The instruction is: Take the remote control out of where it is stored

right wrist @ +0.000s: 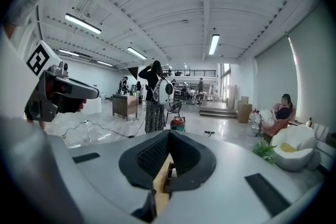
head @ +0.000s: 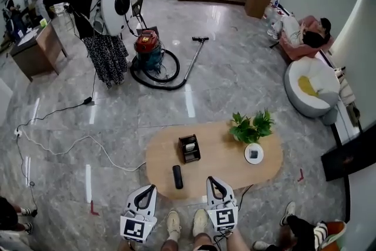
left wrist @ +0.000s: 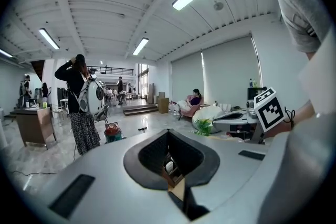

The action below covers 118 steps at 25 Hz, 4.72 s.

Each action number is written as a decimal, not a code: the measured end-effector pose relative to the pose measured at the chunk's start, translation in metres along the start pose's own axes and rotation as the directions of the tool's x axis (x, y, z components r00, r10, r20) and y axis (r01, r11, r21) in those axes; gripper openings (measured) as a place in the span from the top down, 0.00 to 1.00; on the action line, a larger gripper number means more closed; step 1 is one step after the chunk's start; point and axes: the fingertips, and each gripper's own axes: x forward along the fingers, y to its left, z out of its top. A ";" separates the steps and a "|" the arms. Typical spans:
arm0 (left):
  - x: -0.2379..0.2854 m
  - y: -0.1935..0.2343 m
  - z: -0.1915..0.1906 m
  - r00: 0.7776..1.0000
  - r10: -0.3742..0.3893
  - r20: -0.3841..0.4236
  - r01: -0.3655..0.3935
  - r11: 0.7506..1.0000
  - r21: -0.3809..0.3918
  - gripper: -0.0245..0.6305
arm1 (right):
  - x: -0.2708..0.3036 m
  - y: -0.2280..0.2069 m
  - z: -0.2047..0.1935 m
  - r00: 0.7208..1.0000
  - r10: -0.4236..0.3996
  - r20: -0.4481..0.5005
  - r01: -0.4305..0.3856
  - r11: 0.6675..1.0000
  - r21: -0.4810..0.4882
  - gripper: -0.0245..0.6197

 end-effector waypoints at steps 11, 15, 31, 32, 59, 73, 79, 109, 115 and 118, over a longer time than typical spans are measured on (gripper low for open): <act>-0.026 -0.001 0.033 0.999 0.009 0.043 -0.010 1.000 0.016 0.96 | -0.026 0.014 0.031 0.999 -0.010 0.048 0.010 1.000 0.005 0.95; -0.035 -0.001 0.040 0.999 0.013 0.048 -0.014 1.000 0.020 0.96 | -0.037 0.015 0.040 0.998 -0.019 0.056 0.019 1.000 0.006 0.95; -0.033 0.000 0.051 0.994 -0.020 0.106 0.021 1.000 -0.006 0.96 | -0.042 0.021 0.043 0.997 -0.027 0.071 0.026 1.000 0.004 0.95; -0.032 0.000 0.052 0.994 -0.025 0.108 0.026 1.000 -0.007 0.96 | -0.042 0.021 0.042 0.997 -0.027 0.068 0.026 1.000 0.003 0.95; 0.021 0.010 -0.012 0.998 0.056 0.022 -0.055 0.997 -0.060 0.96 | 0.009 -0.008 -0.019 0.997 0.063 -0.044 -0.067 0.994 -0.086 0.95; 0.056 0.012 -0.047 0.995 0.097 -0.021 -0.098 0.994 -0.056 0.96 | 0.045 -0.030 -0.067 0.989 0.111 -0.094 -0.120 0.988 -0.097 0.95; 0.065 0.012 -0.062 0.994 0.103 -0.038 -0.105 0.992 -0.066 0.96 | 0.061 -0.030 -0.081 0.985 0.135 -0.108 -0.147 0.983 -0.113 0.95; 0.128 0.038 -0.154 0.993 0.079 -0.091 -0.088 0.991 -0.097 0.96 | 0.144 -0.041 -0.167 0.977 0.154 -0.150 -0.173 0.977 -0.124 0.95; 0.144 0.043 -0.175 0.991 0.071 -0.111 -0.083 0.991 -0.101 0.96 | 0.156 -0.042 -0.191 0.972 0.156 -0.175 -0.178 0.977 -0.117 0.95; 0.151 0.046 -0.184 0.991 0.065 -0.117 -0.078 0.992 -0.103 0.96 | 0.164 -0.041 -0.200 0.969 0.161 -0.189 -0.186 0.974 -0.126 0.95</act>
